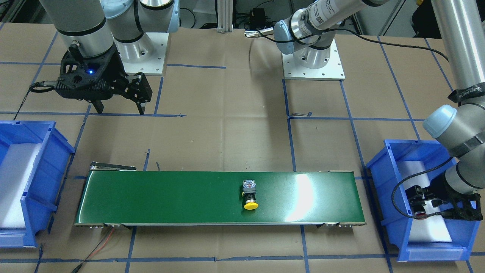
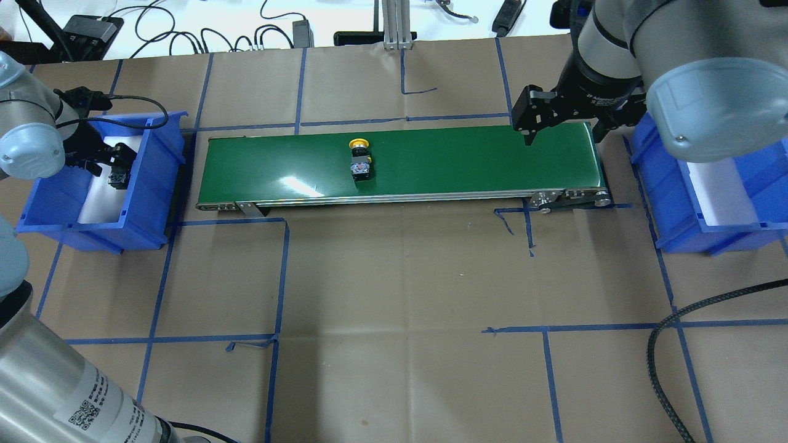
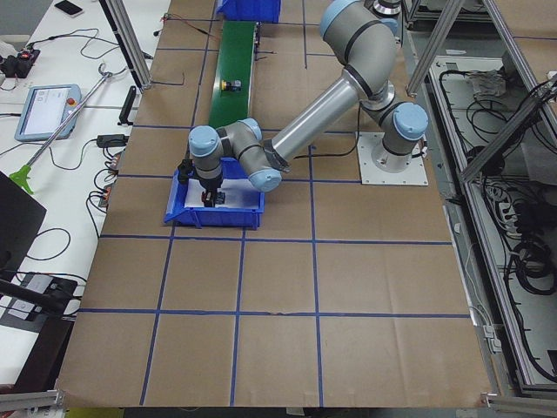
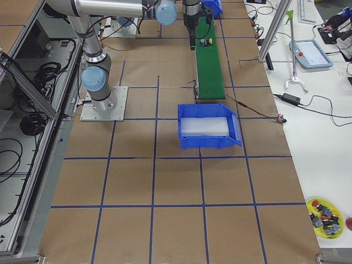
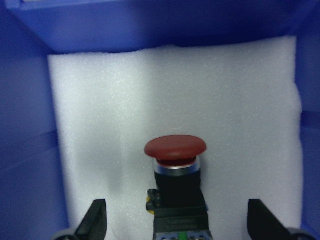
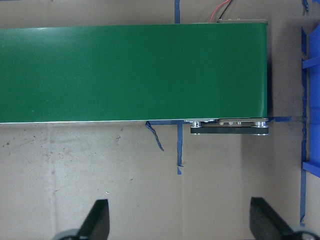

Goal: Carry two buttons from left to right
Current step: 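Lower the left gripper and grasp the red-capped button in the bin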

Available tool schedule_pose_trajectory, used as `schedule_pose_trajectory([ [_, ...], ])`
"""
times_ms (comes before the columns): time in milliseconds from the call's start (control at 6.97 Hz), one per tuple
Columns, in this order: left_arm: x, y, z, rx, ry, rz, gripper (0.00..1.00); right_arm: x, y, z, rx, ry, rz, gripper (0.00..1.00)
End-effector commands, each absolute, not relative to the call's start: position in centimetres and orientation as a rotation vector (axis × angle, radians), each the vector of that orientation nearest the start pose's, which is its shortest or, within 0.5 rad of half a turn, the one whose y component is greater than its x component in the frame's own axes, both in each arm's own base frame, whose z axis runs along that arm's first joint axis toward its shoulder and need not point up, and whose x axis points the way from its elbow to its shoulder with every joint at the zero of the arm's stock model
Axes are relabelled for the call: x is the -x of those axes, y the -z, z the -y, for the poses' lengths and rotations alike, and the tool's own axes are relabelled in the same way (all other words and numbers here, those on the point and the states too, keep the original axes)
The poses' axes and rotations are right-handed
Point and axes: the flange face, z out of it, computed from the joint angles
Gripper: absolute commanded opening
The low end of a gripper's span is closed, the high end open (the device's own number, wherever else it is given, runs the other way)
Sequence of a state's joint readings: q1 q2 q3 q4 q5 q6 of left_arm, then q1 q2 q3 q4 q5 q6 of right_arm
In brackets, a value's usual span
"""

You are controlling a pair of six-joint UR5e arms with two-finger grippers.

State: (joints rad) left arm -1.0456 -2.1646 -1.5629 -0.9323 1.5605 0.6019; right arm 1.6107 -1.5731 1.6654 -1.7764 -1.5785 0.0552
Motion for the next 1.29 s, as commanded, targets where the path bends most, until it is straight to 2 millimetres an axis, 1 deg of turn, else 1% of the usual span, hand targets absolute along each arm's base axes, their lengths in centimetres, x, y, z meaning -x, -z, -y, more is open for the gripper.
schedule_pose_trajectory([
  [0,-22.2,-20.7,65.1,-0.096,0.101,-3.112,0.65,-15.2,-46.4,49.4,-0.025,0.177,-3.14,1.0],
  [143,-22.2,-20.8,65.2,-0.08,0.106,-3.112,0.44,-15.2,-46.4,49.5,-0.025,0.181,-3.138,1.0],
  [287,-22.0,-21.2,65.5,-0.077,0.114,-3.109,0.26,-15.2,-46.3,49.4,-0.025,0.179,-3.139,1.0],
  [430,-21.9,-21.5,65.5,-0.075,0.118,-3.107,0.15,-15.3,-46.4,49.5,-0.024,0.183,-3.135,1.0],
  [574,-21.7,-22.8,65.5,-0.072,0.133,-3.099,0.13,-15.3,-46.4,49.5,-0.024,0.183,-3.134,1.0],
  [861,-21.4,-26.7,65.2,-0.079,0.164,-3.084,0.13,-15.3,-46.4,49.5,-0.025,0.186,-3.137,1.0],
  [1004,-21.2,-29.3,64.9,-0.081,0.16,-3.085,0.13,-15.2,-46.5,49.5,-0.025,0.186,-3.138,1.0],
  [1148,-20.8,-32.9,64.2,-0.077,0.128,-3.099,0.13,-15.3,-46.4,49.5,-0.024,0.186,-3.135,1.0],
])
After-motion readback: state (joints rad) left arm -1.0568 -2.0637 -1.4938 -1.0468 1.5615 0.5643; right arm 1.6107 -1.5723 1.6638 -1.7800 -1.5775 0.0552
